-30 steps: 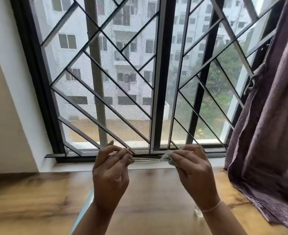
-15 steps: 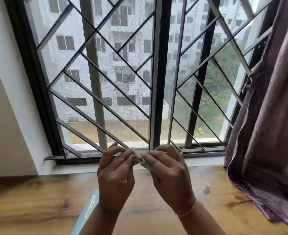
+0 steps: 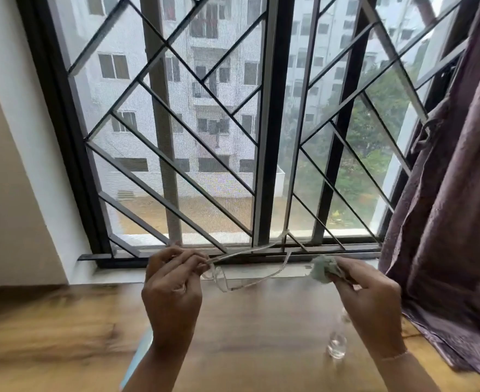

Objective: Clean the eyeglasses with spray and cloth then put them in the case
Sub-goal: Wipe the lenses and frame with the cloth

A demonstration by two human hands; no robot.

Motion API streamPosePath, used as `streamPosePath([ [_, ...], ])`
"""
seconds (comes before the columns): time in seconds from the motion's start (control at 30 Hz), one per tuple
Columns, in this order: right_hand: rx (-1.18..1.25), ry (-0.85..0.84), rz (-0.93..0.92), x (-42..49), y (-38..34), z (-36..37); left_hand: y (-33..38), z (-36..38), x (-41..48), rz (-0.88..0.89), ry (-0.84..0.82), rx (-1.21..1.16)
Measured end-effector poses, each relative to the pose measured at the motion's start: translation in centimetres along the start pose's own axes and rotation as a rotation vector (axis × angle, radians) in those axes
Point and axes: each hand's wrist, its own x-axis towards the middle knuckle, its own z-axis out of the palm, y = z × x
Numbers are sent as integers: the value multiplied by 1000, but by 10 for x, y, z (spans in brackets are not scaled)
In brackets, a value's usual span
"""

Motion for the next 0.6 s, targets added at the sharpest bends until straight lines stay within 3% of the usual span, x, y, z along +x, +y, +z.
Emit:
streamPosePath([
  [0.2,54,-50,423,-51,30,-12,-19,6,-18,-649,93,-128],
  [0.37,-275,-192,452,-108,69,3,-32,15,-43,-1167,231,-270],
  [0.47,-406,-265,409,-136,92,15,-31,17,-49,-1298,229,-302],
  [0.6,-479,-459,456,-158,111,23,-28,17,-50,-1331,209,-333],
])
